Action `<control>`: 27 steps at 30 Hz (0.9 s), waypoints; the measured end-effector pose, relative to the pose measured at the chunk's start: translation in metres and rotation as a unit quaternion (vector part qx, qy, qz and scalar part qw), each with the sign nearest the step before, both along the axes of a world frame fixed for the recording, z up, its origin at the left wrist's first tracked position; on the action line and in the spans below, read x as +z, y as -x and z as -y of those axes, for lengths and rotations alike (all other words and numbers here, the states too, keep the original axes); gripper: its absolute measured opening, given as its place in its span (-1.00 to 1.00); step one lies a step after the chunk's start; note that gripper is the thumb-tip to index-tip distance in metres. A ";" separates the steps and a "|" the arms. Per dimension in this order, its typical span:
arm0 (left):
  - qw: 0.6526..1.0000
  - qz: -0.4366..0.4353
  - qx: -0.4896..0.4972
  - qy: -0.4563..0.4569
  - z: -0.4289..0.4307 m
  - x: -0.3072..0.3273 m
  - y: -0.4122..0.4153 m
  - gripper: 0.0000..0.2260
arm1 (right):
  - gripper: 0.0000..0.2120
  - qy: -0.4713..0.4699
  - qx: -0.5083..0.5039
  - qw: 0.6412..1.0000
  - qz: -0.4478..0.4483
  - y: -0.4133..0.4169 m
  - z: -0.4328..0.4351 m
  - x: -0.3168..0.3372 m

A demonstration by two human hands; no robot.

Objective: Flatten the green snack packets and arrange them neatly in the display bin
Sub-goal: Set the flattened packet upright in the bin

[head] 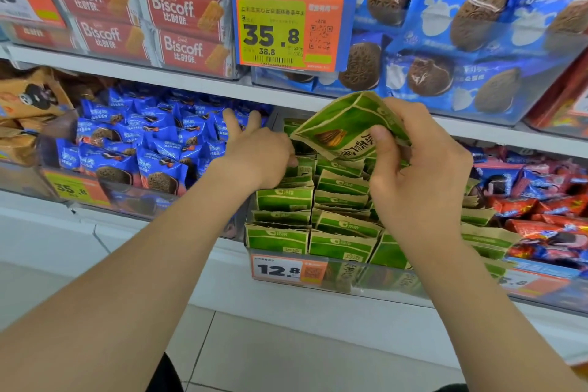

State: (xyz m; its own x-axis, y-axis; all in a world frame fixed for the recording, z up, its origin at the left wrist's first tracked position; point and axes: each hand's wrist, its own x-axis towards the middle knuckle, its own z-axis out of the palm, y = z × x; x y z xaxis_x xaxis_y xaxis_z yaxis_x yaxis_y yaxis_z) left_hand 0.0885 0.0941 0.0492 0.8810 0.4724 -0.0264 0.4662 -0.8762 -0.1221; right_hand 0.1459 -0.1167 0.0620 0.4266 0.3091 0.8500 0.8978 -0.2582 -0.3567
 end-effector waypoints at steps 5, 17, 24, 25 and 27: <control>0.998 0.052 -0.034 0.027 0.009 -0.017 0.027 -0.67 | -0.78 0.007 0.005 1.000 0.005 -0.001 -0.016 -0.005; 0.991 0.071 -0.043 0.102 0.021 -0.025 0.049 -0.56 | -0.79 0.362 0.037 0.931 0.021 -0.018 -0.070 -0.009; 0.991 0.077 -0.036 0.100 0.024 -0.027 0.049 -0.55 | -0.82 0.465 -0.124 0.876 0.026 -0.010 -0.101 0.000; 0.991 0.075 -0.037 0.100 0.024 -0.027 0.049 -0.55 | -0.82 0.470 -0.144 0.871 0.017 -0.011 -0.105 0.001; 0.992 0.072 -0.038 0.096 0.024 -0.026 0.049 -0.55 | -0.81 0.479 -0.179 0.859 0.001 -0.009 -0.113 0.000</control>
State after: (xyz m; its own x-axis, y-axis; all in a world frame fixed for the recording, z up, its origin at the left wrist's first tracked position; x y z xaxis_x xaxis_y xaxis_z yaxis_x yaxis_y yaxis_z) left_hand 0.0395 0.0702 0.0228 0.9151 0.4027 0.0193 0.3982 -0.9102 0.1143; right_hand 0.1550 -0.0042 0.0616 0.6394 0.7165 0.2788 0.7000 -0.6925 0.1745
